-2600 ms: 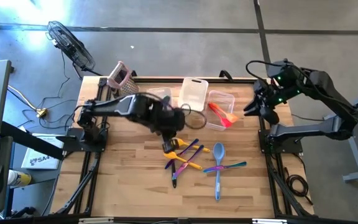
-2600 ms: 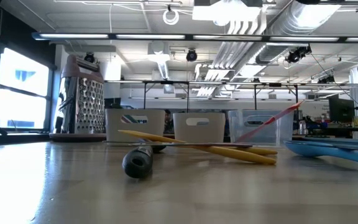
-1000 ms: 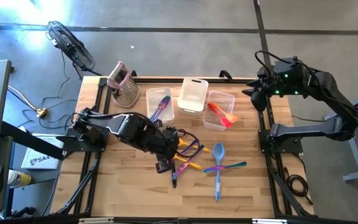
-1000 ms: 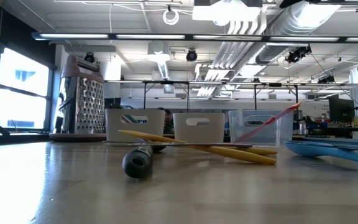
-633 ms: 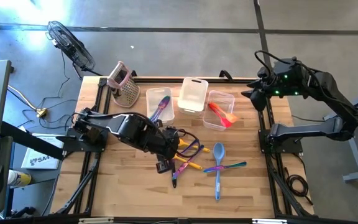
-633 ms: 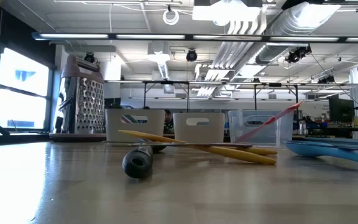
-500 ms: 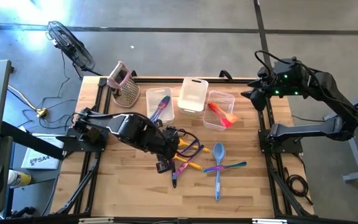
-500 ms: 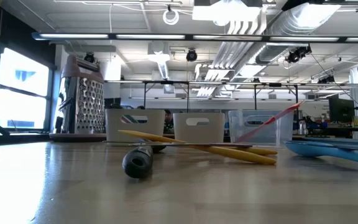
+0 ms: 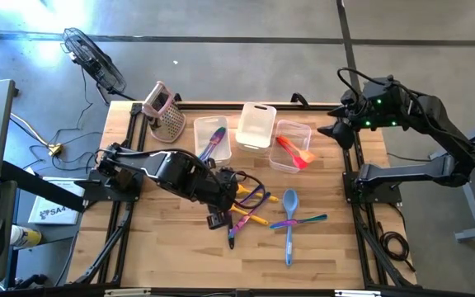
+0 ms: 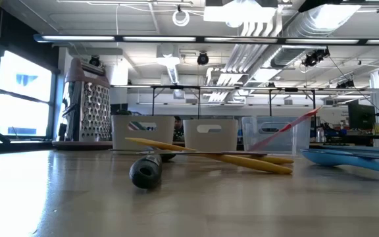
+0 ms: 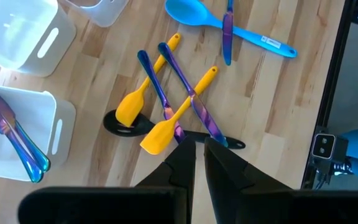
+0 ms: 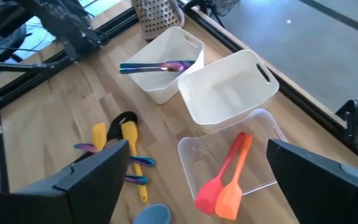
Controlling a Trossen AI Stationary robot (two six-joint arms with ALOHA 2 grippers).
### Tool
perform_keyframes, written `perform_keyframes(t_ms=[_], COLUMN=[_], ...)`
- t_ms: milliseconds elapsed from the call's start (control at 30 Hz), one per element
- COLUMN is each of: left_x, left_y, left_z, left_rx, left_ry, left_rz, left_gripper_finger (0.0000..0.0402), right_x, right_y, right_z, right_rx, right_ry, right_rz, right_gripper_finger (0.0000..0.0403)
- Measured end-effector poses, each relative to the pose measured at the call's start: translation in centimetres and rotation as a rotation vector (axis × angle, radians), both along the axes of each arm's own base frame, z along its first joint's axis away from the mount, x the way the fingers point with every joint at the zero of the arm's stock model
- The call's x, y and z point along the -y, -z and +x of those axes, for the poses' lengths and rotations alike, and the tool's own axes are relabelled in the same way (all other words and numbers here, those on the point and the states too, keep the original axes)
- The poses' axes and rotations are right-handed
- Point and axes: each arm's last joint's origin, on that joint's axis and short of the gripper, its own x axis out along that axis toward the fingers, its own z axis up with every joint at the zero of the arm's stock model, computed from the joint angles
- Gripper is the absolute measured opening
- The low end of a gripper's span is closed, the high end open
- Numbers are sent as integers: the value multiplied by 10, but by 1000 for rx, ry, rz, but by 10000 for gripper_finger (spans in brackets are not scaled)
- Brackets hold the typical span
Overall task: Pick & Place Kitchen Items
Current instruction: Put the violet table knife into the left white bin
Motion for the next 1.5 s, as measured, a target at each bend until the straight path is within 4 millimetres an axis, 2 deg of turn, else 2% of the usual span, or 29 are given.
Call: perform_keyframes(t_ms=[167, 333, 533, 700, 833, 1033, 1267, 1500], left_x=[0, 0, 0, 0, 1, 1, 1, 2], left_y=[0, 0, 0, 0, 0, 0, 0, 1], left_z=[0, 0, 0, 0, 0, 0, 0, 0], left_rx=[0, -1, -5, -6, -5, -2, -6, -14], left_ry=[6, 9, 7, 8, 8, 4, -5, 4], left_rz=[4, 5, -15, -17, -17, -20, -41, -57], left_gripper_finger=[31, 31, 31, 31, 31, 31, 31, 31], right_x=[1, 5, 8, 4, 2, -16, -51, -92], right_y=[-1, -7, -14, -13, -13, -7, 14, 33], right_z=[1, 10, 23, 27, 29, 30, 26, 41], right_rx=[-11, 75, 232, 256, 259, 175, -131, -343], right_ry=[-19, -1, 41, -77, -168, -282, -415, -559], right_rz=[-73, -77, 98, 235, 273, 297, 163, 41], right_gripper_finger=[372, 372, 372, 372, 371, 371, 371, 371])
